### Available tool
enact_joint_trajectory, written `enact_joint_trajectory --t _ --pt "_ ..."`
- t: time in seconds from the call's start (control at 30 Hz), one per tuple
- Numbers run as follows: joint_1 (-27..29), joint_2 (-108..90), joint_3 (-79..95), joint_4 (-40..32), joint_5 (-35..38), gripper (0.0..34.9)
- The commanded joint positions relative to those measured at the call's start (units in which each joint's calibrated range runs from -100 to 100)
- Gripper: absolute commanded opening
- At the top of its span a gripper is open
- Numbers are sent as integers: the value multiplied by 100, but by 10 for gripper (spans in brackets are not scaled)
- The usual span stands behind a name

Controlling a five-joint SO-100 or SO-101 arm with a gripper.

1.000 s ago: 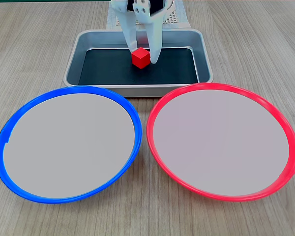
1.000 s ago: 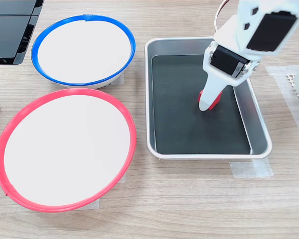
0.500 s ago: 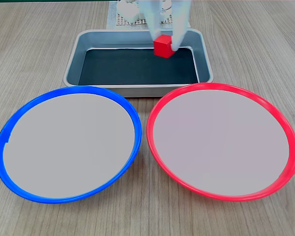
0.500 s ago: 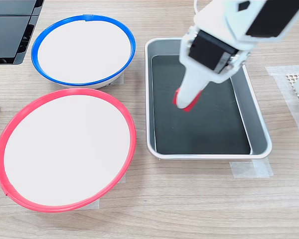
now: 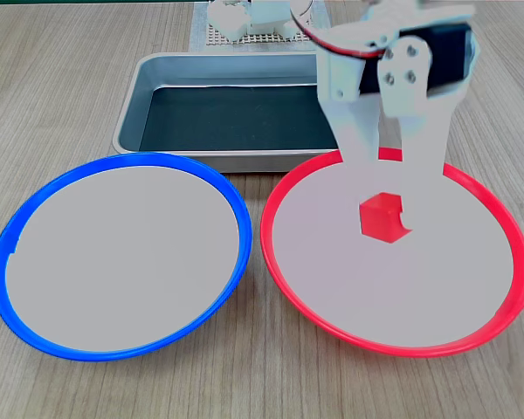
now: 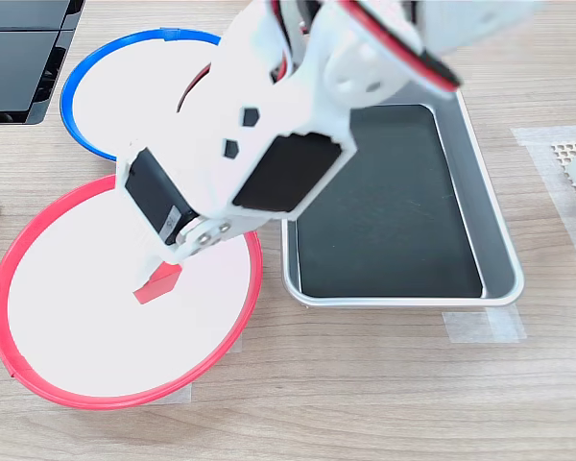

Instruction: Move a red block from tray to red dish

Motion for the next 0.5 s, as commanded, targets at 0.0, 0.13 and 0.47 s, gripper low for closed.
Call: enact_joint_trajectory --t 0.0,0.13,0.47 --pt "81 321 -430 -284 78 132" --pt "147 338 -412 -540 107 193" --pt "872 -3381 3074 -2166 -1118 2"
